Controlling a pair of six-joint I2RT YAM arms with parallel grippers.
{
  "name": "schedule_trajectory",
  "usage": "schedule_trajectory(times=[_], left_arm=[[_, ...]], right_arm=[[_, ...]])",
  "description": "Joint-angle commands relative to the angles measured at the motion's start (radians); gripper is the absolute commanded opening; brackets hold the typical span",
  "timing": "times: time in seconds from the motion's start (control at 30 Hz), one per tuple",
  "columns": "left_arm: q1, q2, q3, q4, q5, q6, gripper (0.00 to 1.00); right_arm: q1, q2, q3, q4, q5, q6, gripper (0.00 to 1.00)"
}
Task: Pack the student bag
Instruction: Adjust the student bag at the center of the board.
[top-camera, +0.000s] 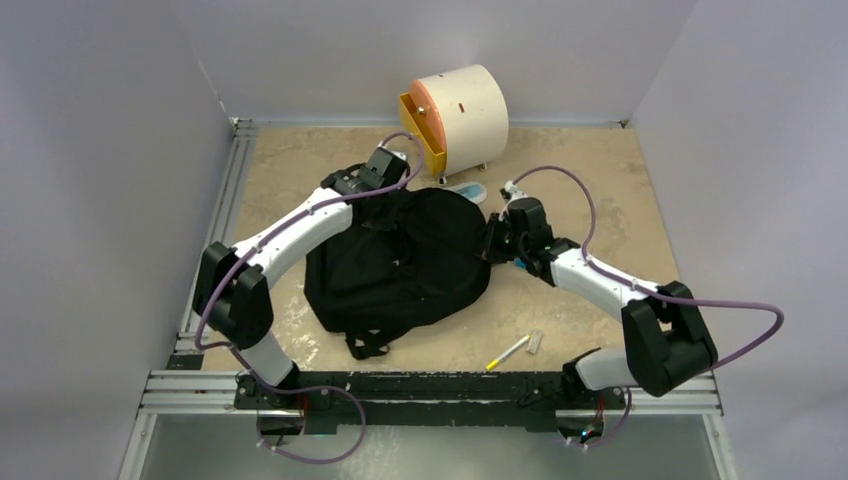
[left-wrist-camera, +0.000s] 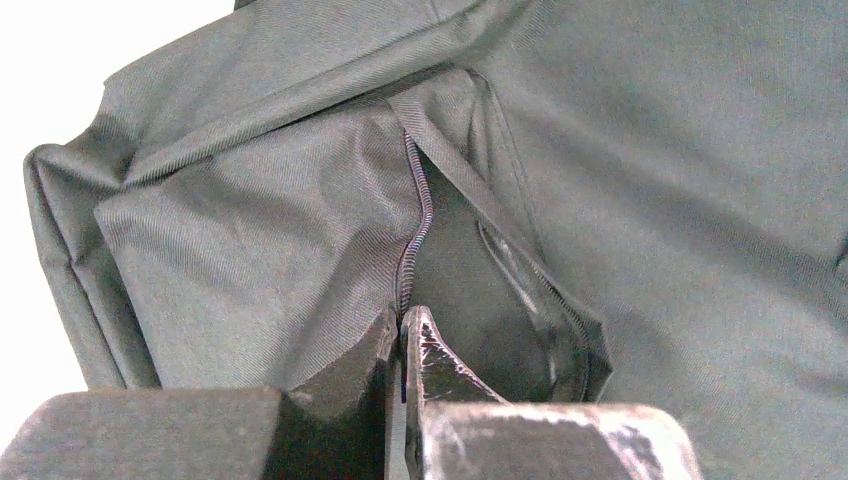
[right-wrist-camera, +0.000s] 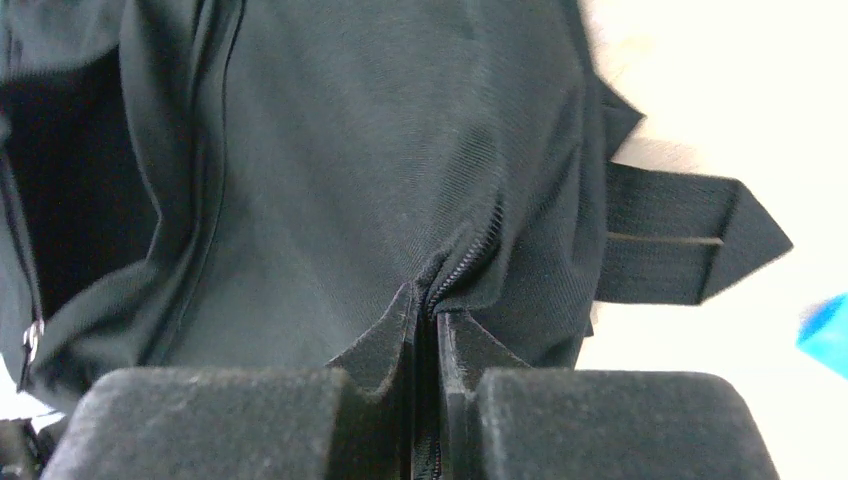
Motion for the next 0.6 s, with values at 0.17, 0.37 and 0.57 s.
schedule_trajectory(times=[0.17, 0.37, 0.57], left_arm=[[0.025, 0.064, 0.147, 0.136, -0.083, 0.134, 0.00], [0.041, -0.006, 0.053, 0.166, -0.125, 0.155, 0.00], [0.042, -0.055, -0.045, 0.176, -0.111, 0.123, 0.00]], right_arm=[[0.137, -0.107, -0.024, 0.006, -0.004, 0.139, 0.13], [0.074, -0.209, 0.072, -0.201, 0.309, 0.142, 0.39], [0.018, -0.307, 0.058, -0.321, 0.560, 0.275, 0.71]])
